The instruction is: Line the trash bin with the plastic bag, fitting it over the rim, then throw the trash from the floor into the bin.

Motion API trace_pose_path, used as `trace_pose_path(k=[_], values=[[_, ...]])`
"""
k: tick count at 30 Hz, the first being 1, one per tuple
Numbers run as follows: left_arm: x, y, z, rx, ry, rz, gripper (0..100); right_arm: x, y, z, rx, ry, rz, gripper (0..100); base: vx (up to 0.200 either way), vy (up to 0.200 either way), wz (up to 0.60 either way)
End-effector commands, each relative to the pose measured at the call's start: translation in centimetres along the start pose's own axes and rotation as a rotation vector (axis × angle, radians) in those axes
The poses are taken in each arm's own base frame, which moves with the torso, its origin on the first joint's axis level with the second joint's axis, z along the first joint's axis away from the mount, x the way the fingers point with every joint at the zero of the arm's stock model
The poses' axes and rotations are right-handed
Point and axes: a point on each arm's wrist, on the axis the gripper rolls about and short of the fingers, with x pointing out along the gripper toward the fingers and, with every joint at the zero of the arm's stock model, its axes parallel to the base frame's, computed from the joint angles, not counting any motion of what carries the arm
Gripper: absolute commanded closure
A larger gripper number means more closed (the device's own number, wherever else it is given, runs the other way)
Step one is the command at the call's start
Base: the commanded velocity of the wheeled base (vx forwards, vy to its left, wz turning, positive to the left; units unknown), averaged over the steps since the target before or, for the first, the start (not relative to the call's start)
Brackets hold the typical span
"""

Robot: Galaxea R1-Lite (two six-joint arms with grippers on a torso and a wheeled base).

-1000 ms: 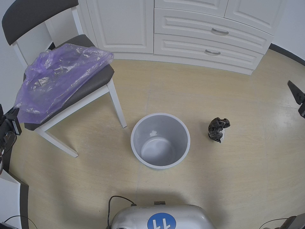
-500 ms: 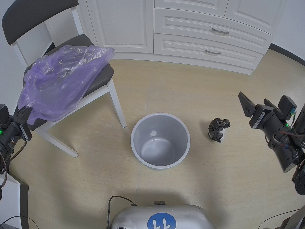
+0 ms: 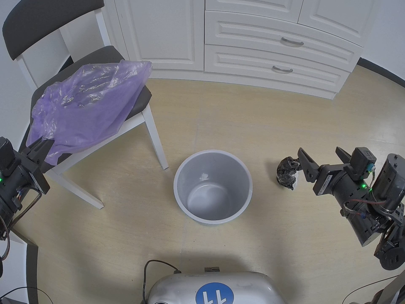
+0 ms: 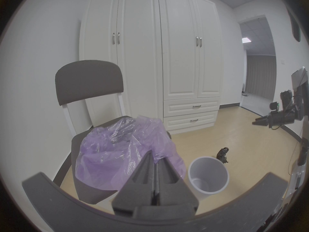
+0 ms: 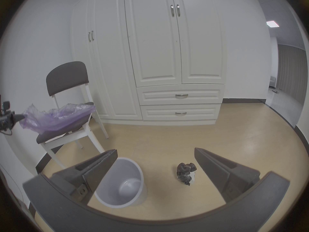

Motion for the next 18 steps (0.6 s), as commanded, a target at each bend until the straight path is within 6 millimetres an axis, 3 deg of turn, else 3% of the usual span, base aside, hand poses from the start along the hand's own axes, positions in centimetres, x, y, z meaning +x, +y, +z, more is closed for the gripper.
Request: trace_pose_path(k=[1, 4, 18], values=[[-0.8, -0.5, 0.9, 0.005, -0.052, -0.023, 100, -0.1, 0.3, -0.9, -0.019, 0.032, 0.013, 0, 0.000, 0.000, 0.00], [-1.0, -0.7, 1.1, 0.004, -0.064, -0.036, 100, -0.2, 0.5, -0.9, -0.017, 0.031, 0.023, 0, 0.000, 0.000, 0.00], [-5.7, -4.9, 2.4, -0.063, -0.224, -0.388, 100, -1.5, 1.7, -1.5, -0.024, 0.062, 0.101, 0, 0.000, 0.000, 0.00]])
